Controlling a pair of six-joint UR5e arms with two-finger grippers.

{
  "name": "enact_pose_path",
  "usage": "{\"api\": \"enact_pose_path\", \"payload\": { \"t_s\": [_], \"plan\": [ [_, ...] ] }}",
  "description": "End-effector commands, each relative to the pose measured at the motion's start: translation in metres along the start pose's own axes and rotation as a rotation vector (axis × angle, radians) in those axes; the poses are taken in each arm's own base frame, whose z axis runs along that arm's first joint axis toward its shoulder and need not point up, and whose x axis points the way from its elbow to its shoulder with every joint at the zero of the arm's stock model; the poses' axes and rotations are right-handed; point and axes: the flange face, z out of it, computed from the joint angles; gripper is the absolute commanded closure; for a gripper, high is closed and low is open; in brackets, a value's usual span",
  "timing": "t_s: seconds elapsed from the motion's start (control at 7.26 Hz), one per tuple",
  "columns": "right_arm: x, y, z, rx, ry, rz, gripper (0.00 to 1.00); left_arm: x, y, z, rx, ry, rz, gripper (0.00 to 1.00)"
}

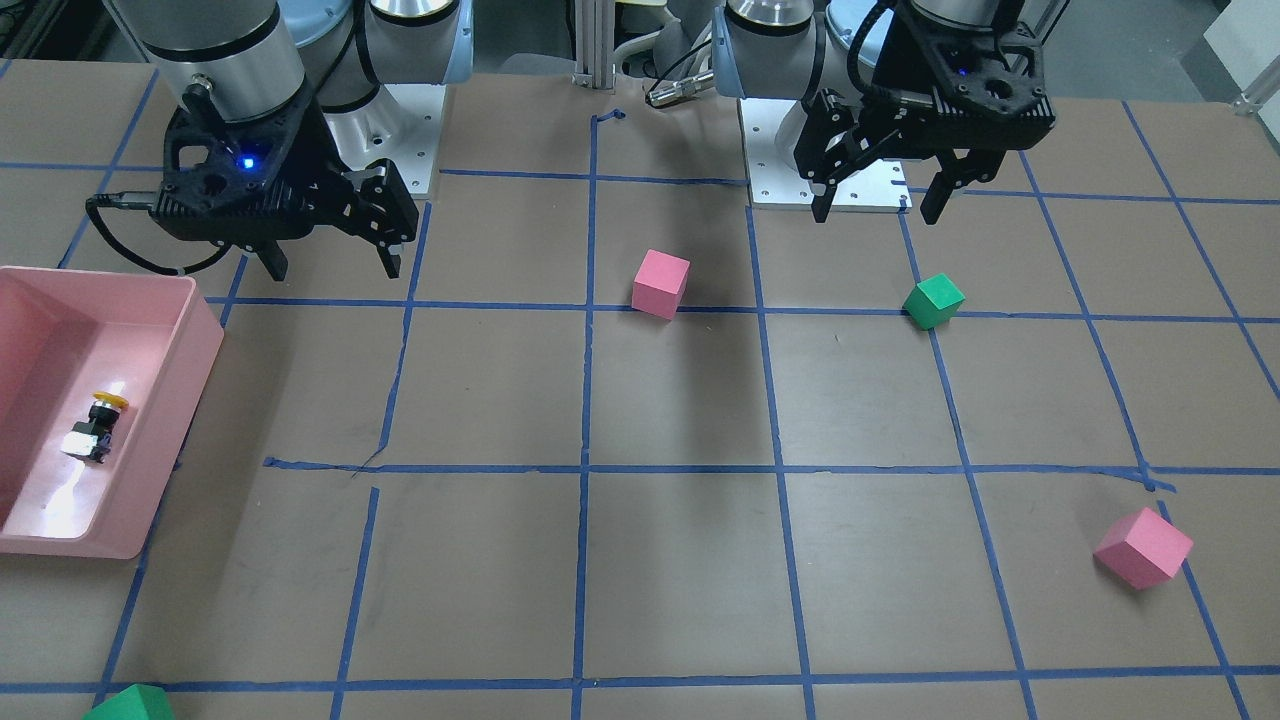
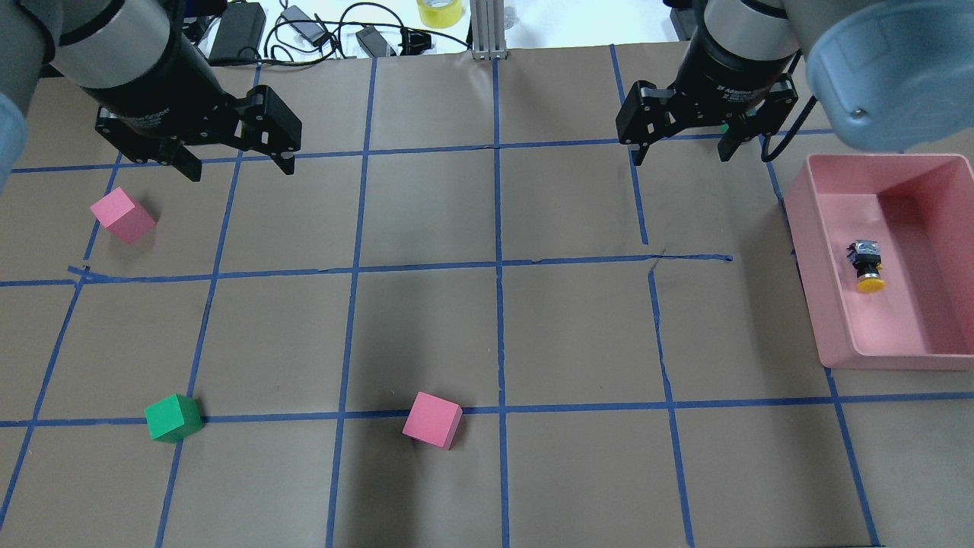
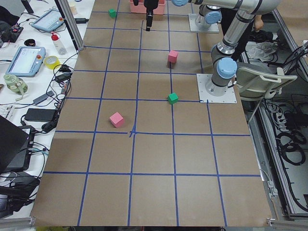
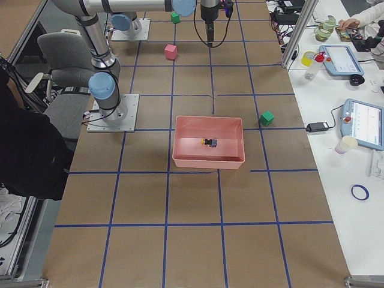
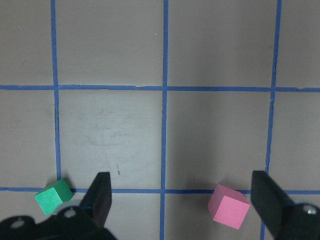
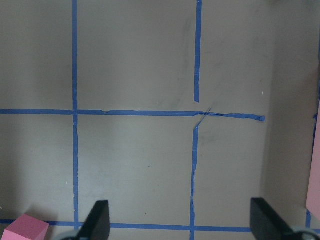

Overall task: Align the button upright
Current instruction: 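Move the right gripper over the pink bin above the push-button switch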

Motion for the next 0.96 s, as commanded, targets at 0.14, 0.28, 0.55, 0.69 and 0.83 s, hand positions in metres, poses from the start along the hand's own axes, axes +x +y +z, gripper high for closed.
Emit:
{"api": "enact_pose_path", "payload": {
  "t_s": [0.14,0.28,0.55,0.69,0.83],
  "plan": [
    [0.033,-0.01,-0.002,0.002,-0.004,0.068,0.0,0.0,0.0,0.0,0.0,0.0,0.0,0.0],
    [0.039,-0.012,0.002,-0.004,-0.005,0.085,0.0,0.0,0.0,0.0,0.0,0.0,0.0,0.0],
    [0.099,-0.021,0.011,-0.012,0.048,0.164,0.0,-0.001,0.0,0.0,0.0,0.0,-0.002,0.0],
    [0.167,-0.029,0.025,-0.052,0.103,0.214,0.0,-0.001,0.0,0.0,0.0,-0.001,-0.002,0.0],
    [0.223,-0.029,0.045,-0.09,0.094,0.242,0.02,0.0,0.0,0.0,0.0,-0.001,0.0,0.0]
  ]
}}
